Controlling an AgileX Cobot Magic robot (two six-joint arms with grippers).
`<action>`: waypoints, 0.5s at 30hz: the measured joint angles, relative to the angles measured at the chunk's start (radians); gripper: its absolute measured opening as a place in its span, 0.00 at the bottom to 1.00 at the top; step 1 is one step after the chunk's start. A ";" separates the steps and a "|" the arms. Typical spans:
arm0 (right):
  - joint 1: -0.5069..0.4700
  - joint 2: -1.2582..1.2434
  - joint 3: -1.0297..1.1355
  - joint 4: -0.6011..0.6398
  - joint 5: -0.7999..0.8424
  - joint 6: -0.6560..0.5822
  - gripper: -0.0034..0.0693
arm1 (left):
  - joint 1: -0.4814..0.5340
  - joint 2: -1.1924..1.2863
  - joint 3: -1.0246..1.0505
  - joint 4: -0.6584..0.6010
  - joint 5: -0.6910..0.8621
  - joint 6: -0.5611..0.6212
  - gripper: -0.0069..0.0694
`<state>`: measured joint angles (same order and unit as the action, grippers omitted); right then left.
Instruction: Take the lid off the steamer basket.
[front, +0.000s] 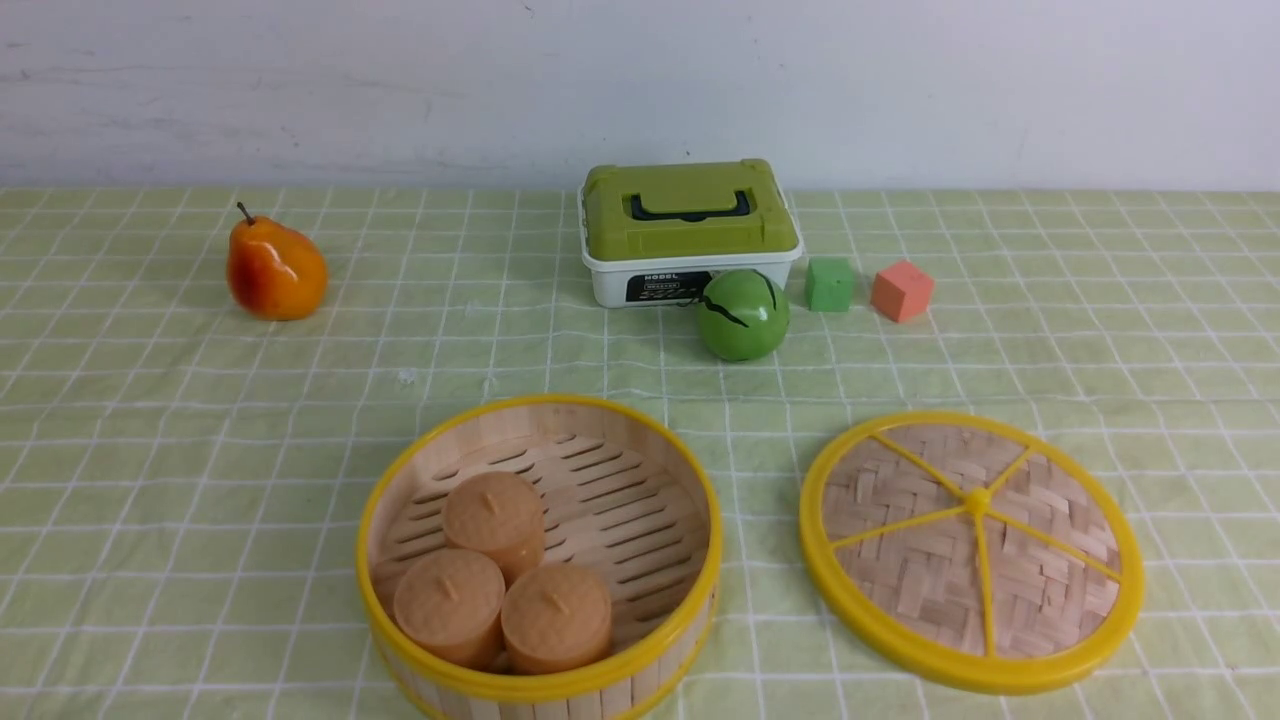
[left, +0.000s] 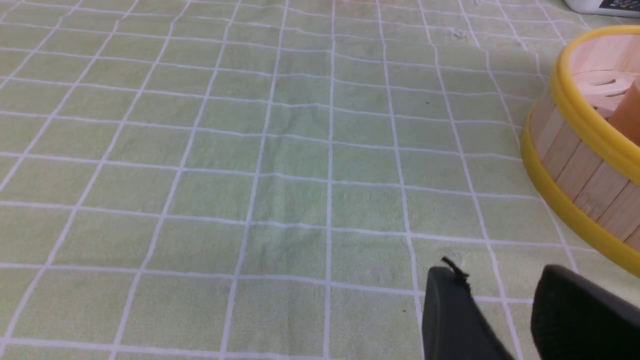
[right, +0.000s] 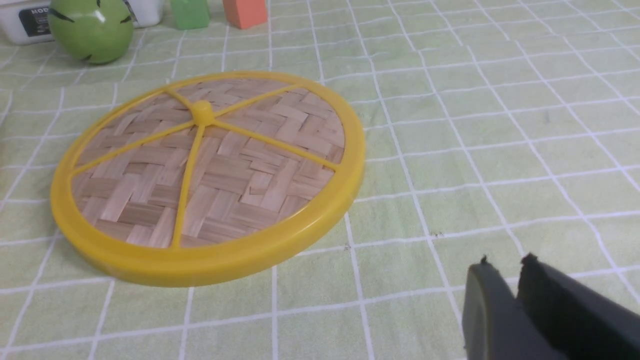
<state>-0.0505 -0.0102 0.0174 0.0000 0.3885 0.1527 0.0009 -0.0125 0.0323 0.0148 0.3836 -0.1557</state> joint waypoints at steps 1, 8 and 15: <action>0.000 0.000 0.000 0.000 0.000 0.000 0.14 | 0.000 0.000 0.000 0.000 0.000 0.000 0.40; 0.000 0.000 0.000 0.000 0.000 0.000 0.15 | 0.000 0.000 0.000 0.000 0.000 0.000 0.40; 0.000 0.000 0.000 0.000 0.000 0.000 0.17 | 0.000 0.000 0.000 0.000 0.000 0.000 0.40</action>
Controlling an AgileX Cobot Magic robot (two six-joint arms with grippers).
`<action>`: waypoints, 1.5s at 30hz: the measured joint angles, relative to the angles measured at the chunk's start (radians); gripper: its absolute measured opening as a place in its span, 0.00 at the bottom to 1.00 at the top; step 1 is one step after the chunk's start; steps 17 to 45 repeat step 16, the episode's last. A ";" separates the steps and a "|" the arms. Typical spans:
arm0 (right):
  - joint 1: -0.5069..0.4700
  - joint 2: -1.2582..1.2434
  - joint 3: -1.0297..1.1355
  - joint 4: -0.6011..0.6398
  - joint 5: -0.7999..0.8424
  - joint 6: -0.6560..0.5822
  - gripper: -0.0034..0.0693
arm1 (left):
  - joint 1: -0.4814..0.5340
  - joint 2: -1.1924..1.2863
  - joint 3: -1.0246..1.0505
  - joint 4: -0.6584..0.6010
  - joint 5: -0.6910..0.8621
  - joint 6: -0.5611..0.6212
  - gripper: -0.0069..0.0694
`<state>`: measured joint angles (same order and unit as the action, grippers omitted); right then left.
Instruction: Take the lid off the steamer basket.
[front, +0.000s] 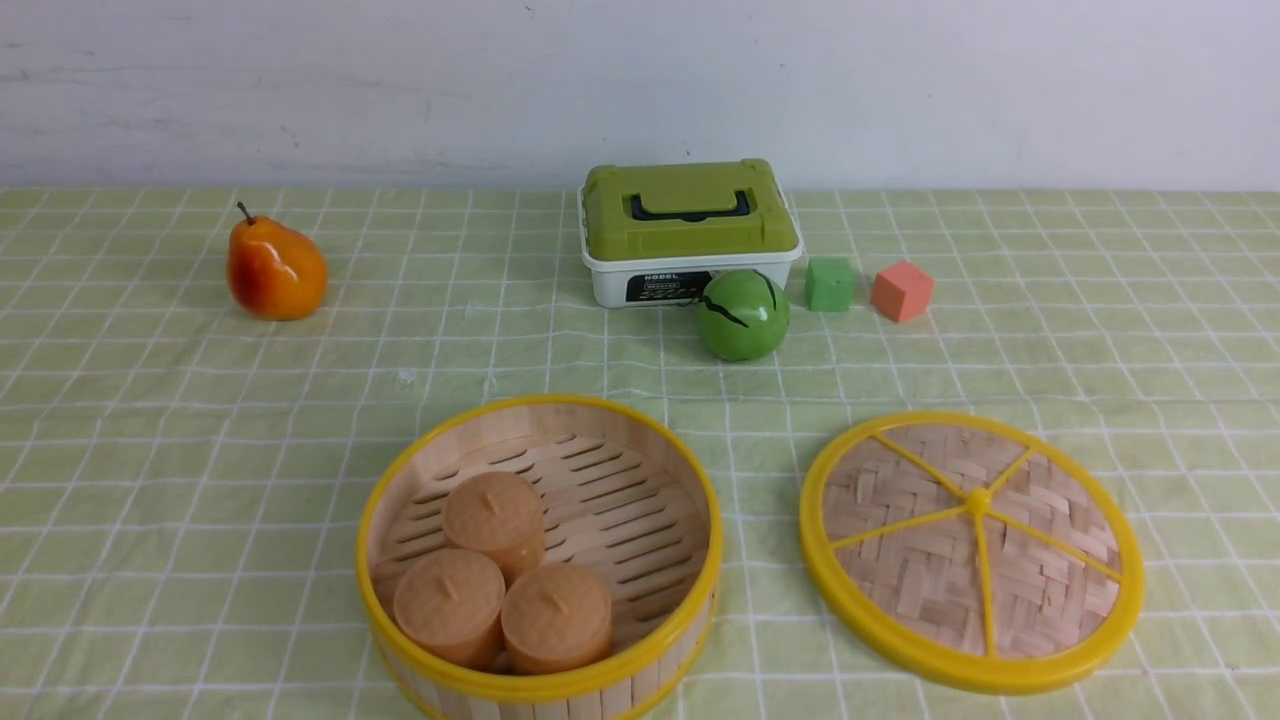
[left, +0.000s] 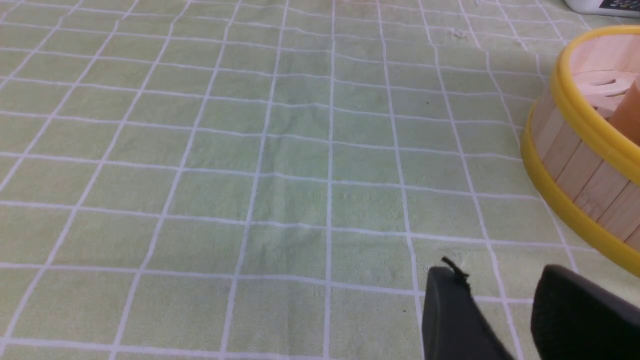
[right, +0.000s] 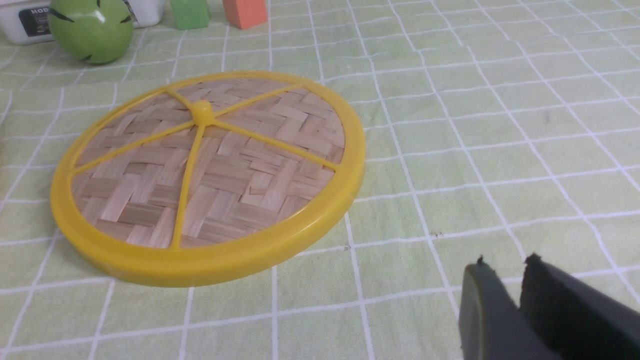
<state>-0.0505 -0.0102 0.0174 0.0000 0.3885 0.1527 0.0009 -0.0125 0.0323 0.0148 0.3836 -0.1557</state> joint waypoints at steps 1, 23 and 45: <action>0.000 0.000 0.000 0.000 0.000 0.000 0.17 | 0.000 0.000 0.000 0.000 0.000 0.000 0.40; 0.000 0.000 0.000 0.000 0.000 0.000 0.20 | 0.000 0.000 0.000 0.000 0.000 0.000 0.40; 0.000 0.000 0.000 0.000 0.000 0.000 0.20 | 0.000 0.000 0.000 0.000 0.000 0.000 0.40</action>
